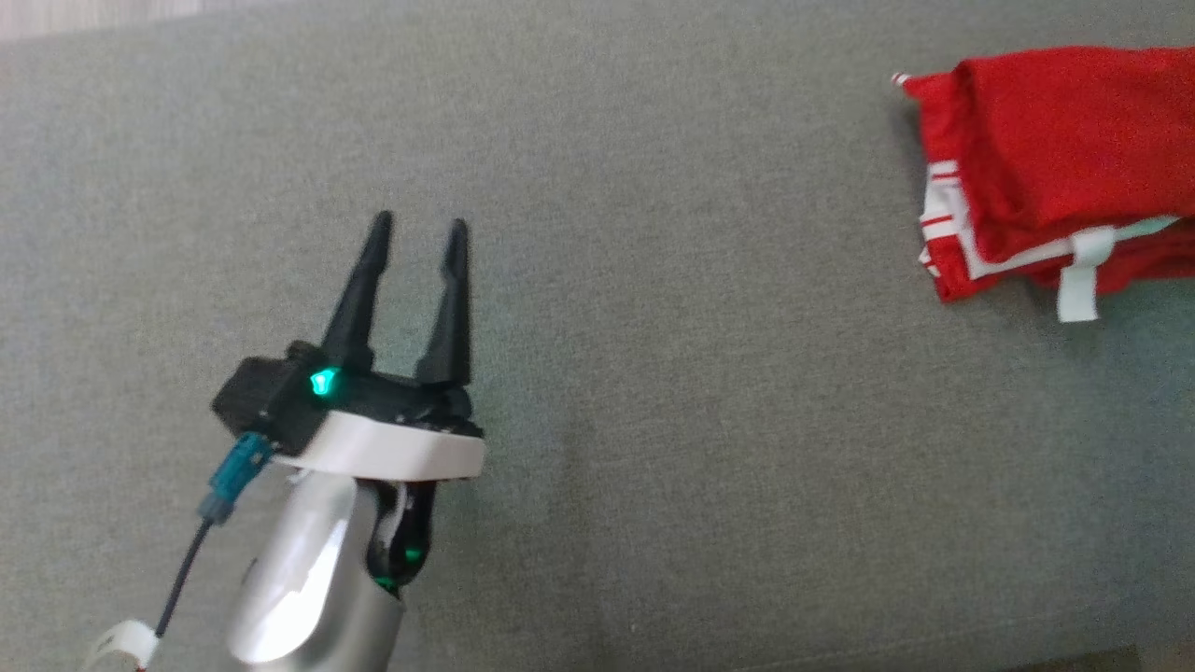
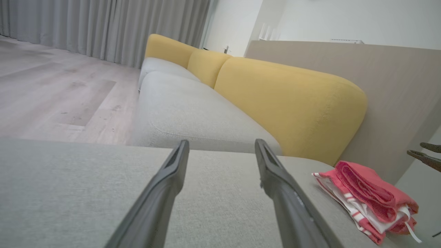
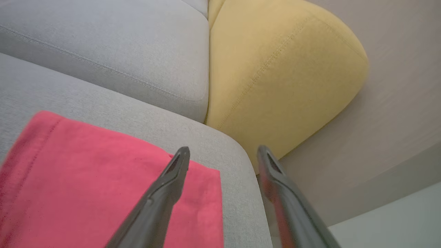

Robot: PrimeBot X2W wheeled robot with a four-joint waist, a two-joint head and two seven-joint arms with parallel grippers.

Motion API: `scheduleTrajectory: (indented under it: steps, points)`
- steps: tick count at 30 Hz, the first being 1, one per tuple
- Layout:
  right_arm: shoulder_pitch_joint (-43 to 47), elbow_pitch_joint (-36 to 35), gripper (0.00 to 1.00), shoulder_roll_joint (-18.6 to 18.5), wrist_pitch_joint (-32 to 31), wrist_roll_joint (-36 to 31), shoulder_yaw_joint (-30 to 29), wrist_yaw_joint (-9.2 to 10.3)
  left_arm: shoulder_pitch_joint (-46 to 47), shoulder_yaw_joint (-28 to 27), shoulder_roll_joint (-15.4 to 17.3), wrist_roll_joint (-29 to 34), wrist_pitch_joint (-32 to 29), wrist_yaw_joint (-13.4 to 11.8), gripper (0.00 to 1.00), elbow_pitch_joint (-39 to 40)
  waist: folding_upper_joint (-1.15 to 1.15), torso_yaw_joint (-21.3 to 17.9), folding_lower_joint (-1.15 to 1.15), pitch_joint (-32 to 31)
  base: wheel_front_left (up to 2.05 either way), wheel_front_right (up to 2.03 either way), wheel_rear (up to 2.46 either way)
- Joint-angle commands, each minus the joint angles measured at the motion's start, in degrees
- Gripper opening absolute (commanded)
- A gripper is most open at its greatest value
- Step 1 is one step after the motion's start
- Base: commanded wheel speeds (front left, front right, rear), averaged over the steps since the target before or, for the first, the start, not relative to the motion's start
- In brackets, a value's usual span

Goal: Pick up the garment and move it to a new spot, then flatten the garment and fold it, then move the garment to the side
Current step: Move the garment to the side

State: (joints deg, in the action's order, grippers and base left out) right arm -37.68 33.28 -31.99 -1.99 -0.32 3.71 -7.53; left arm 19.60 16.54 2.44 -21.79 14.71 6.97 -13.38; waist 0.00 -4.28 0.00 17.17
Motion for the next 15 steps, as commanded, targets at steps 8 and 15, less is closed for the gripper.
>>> scheduleTrajectory:
  steps: [8,15]
  points:
    - [-0.50,-7.42,1.00,4.23,0.94,2.24,5.89,0.04,-2.31,-6.64,0.43,0.41,0.29,-0.77,1.00,1.16,0.00,-0.02,0.00,-7.20,0.00,0.00,0.00]
    - [3.63,-14.25,1.00,11.64,2.18,6.50,6.11,0.04,-5.70,-8.95,0.43,-0.28,0.29,-0.90,1.00,1.14,0.00,1.44,0.00,-11.55,0.00,0.00,0.00]
